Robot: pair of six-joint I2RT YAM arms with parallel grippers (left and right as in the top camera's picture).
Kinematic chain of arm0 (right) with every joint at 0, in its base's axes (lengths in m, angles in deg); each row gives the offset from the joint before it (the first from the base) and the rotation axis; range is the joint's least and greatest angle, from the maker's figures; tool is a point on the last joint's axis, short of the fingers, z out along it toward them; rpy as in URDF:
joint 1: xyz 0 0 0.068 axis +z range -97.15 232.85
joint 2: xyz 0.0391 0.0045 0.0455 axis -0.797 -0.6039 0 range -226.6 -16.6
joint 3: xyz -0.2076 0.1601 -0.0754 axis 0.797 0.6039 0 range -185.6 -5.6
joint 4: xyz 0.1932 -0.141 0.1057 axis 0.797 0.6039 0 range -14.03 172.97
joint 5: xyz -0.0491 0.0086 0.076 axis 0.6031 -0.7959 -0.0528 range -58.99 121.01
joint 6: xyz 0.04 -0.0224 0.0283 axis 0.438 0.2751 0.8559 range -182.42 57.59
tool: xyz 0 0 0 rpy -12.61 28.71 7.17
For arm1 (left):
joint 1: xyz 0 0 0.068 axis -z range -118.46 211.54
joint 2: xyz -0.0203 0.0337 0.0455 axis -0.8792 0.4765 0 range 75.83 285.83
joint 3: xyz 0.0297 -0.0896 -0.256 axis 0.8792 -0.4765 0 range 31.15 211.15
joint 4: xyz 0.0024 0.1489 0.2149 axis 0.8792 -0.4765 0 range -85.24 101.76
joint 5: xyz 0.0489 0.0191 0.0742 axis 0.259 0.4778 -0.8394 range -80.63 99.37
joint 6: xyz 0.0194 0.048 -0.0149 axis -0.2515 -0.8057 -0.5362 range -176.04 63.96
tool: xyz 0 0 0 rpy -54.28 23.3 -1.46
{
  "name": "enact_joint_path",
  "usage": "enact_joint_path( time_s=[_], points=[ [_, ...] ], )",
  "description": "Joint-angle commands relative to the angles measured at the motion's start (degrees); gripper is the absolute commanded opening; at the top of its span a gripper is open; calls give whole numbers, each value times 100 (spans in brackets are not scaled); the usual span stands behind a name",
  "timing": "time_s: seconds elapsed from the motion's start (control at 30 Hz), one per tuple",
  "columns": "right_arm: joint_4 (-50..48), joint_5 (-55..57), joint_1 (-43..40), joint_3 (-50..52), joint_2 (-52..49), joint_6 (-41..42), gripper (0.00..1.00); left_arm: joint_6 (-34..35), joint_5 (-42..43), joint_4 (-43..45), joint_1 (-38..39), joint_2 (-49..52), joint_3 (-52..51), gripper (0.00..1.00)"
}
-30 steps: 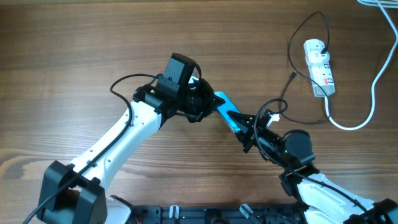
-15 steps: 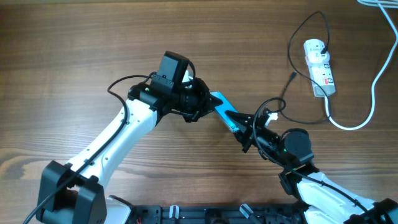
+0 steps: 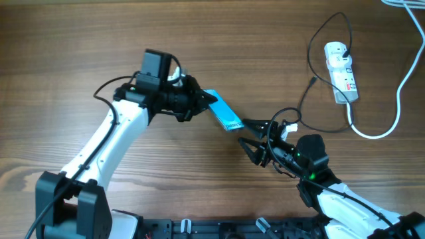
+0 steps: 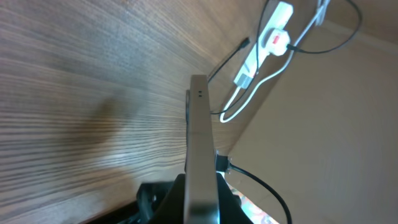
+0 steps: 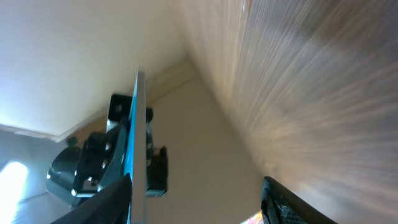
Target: Plug charger to phone and switch on socket
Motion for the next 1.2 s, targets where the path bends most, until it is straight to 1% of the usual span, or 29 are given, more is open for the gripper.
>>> enact_joint_path(
  time_s=[0.0, 0.07, 0.17, 0.23, 0.3, 0.43, 0.53, 0.57, 0.6, 0.67, 0.7, 0.73, 0.77, 0.8, 0.83, 0.93, 1.1, 1.17],
  points=[
    [555, 787, 59, 61, -52, -2638, 74, -409, 2308, 146, -400, -55, 83, 4],
    [678, 1003, 59, 61, -52, -3453, 74, -619, 3239, 140, -570, -55, 83, 4],
    [682, 1246, 59, 61, -52, -4380, 75, -619, 3895, 140, -643, -55, 83, 4],
    [684, 1436, 59, 61, -52, -4892, 76, -619, 4190, 138, -640, -55, 83, 4],
    [686, 1569, 59, 61, -52, -5040, 78, -612, 4498, 136, -643, -55, 83, 4],
    [798, 1674, 44, 44, -37, -5281, 78, -505, 4496, 20, -643, -76, 83, 4],
    [2164, 1676, -48, -398, 195, -5405, 77, -374, 4494, 26, -643, -83, 83, 4],
    [3062, 1725, -101, -809, 337, -5678, 75, -376, 4494, 210, -643, -81, 83, 4],
    [3705, 1818, -120, -1147, 415, -5838, 74, -376, 4494, 391, -643, -79, 83, 4],
    [5038, 2271, -120, -1950, 479, -6118, 74, -219, 4494, 1272, -643, -48, 83, 4],
    [5901, 2629, -120, -2509, 457, -6273, 74, 120, 4492, 1860, -643, 13, 83, 4],
    [6478, 2922, -120, -2898, 417, -6354, 74, 444, 4494, 2337, -643, 83, 83, 4],
    [7285, 3418, -120, -3447, 341, -6349, 77, 660, 4485, 2846, -640, 203, 83, 4],
    [7820, 3742, -120, -3834, 273, -6347, 80, 772, 4474, 3283, -640, 404, 83, 4],
    [8242, 3939, -144, -4177, 190, -6341, 81, 824, 4474, 3370, -643, 584, 83, 4],
    [8572, 3954, -328, -4546, 4, -6332, 82, 826, 4476, 3528, -654, 977, 83, 4],
    [8435, 3954, -1217, -4763, -774, -6373, 80, 824, 4478, 4063, -640, 1593, 83, 4],
    [8150, 3930, -1620, -4876, -1300, -6658, 74, 815, 4478, 4098, -640, 1663, 83, 4]
  ],
)
